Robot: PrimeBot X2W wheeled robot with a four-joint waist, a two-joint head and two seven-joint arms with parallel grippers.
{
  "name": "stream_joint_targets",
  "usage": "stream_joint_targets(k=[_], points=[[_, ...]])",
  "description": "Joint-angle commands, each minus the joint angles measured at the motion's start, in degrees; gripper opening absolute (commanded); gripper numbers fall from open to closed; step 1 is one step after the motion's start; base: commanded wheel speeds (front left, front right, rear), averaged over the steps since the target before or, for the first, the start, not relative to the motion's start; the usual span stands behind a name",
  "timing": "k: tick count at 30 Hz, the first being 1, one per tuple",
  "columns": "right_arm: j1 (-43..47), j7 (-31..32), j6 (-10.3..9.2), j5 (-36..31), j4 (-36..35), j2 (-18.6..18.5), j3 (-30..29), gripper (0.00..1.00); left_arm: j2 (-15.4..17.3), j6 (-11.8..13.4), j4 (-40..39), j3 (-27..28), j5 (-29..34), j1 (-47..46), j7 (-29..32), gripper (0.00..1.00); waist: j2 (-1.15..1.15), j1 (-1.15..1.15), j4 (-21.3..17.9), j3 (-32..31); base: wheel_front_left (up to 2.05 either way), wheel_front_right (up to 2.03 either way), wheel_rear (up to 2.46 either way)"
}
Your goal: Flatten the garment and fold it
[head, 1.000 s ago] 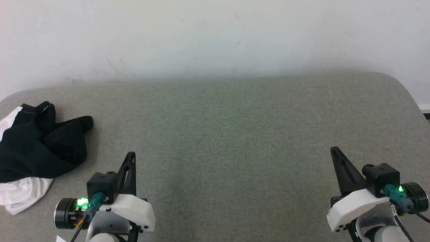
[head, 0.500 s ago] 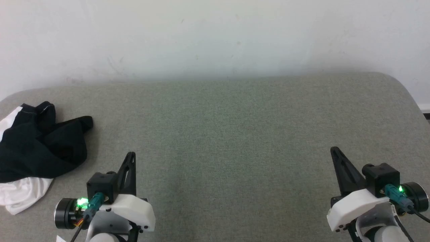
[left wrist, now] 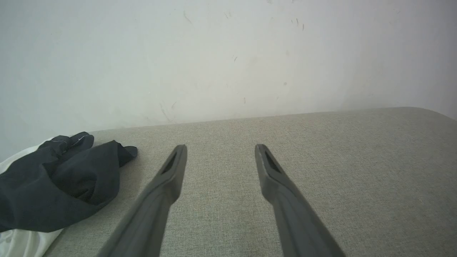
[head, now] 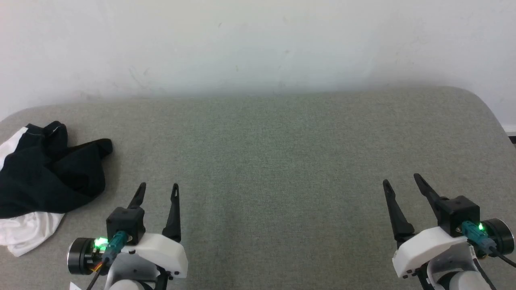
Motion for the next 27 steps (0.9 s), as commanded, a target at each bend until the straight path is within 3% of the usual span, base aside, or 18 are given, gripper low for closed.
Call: stream_joint_targets(k=[1, 13, 27], points=[[-0.01, -0.47, -0.01, 0.51, 0.15, 0.03, -0.18, 1.0, -0.03, 0.59, 0.35, -0.4, -0.36, -0.21, -0.68, 1.0, 0.0, 0.0, 0.18, -0.02, 0.0, 0.0, 0.0], [0.0, -1.26, -0.02, 1.42, 0.65, 0.05, -0.24, 1.0, 0.15, 1.69, 1.47, -1.11, -1.06, -0.38, -2.03, 1.0, 0.0, 0.0, 2.51, -0.3, 0.0, 0.0, 0.0], [0.02, -2.3, -0.03, 2.7, 1.4, 0.08, -0.06, 1.0, 0.8, 3.33, 2.15, -1.61, -2.11, -0.12, -3.72, 1.0, 0.0, 0.0, 8.09, -0.65, 0.0, 0.0, 0.0]])
